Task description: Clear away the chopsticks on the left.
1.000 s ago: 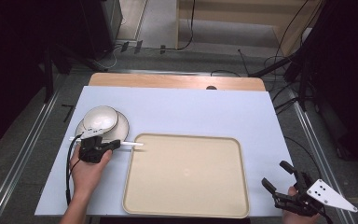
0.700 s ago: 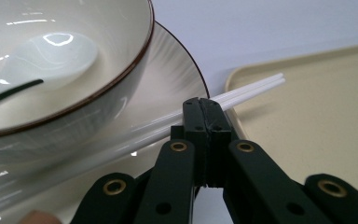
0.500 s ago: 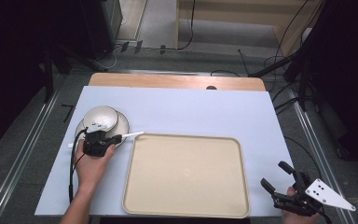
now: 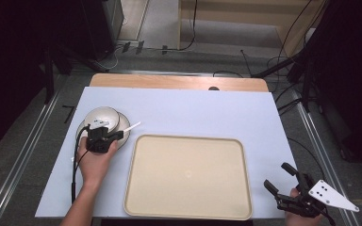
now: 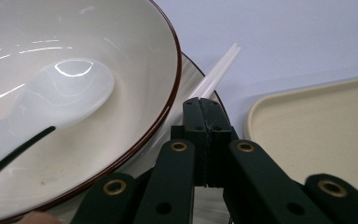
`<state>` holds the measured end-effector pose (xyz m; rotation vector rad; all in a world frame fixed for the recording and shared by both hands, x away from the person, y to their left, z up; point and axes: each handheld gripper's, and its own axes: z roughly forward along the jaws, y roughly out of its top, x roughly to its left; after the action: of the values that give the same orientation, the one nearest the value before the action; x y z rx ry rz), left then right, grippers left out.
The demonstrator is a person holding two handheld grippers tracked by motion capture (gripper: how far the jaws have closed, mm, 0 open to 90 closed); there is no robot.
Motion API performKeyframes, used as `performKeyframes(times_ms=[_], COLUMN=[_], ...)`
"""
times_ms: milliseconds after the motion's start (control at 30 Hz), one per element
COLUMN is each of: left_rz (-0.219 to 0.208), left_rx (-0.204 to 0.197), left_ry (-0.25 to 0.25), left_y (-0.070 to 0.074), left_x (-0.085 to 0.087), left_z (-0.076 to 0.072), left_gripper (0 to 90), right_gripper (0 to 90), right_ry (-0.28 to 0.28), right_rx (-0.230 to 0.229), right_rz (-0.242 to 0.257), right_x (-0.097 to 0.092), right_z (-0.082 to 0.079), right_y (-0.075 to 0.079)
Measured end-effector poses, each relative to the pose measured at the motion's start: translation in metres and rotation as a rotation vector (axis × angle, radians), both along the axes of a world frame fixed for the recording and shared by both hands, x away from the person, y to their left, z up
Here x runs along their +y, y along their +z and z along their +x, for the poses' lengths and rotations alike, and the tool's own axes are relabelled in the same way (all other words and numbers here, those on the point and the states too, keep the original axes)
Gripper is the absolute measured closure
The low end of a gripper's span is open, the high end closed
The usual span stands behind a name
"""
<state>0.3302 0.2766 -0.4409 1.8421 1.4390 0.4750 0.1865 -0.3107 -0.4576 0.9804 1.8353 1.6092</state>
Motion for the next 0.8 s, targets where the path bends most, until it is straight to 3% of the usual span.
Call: performKeyframes(times_ms=[200,300,400,500,600,633,800], left_rz=[0.008,-0.035,-0.030,-0.079,-0.105,-0.111,-0.109], left_rx=[-0.007,-0.035,-0.052,-0.065,-0.084,-0.087,-0.086], left_ry=[0.016,-0.007,-0.045,-0.075,-0.091,-0.122,-0.144], left_y=[-0.001,0.004,0.011,0.018,0.022,0.025,0.032], left_x=[0.001,0.005,0.009,0.020,0.027,0.032,0.048], left_z=[0.002,-0.002,-0.010,-0.025,-0.034,-0.038,-0.049], left_gripper=[89.3,83.4,74.1,69.6,68.5,67.8,67.3], right_gripper=[12.9,12.9,12.9,12.9,12.9,12.9,12.9], right_ry=[0.000,-0.002,-0.006,-0.009,-0.009,-0.013,-0.013], right_rx=[0.001,0.002,0.008,0.009,0.011,0.012,0.018], right_rz=[-0.006,0.001,-0.002,-0.007,-0.014,-0.018,-0.039], right_x=[0.001,0.000,0.000,-0.001,-0.001,-0.002,-0.002], right_z=[0.001,0.001,0.002,0.001,0.000,0.000,0.002], right_y=[-0.001,-0.001,-0.002,-0.002,-0.002,-0.001,-0.002])
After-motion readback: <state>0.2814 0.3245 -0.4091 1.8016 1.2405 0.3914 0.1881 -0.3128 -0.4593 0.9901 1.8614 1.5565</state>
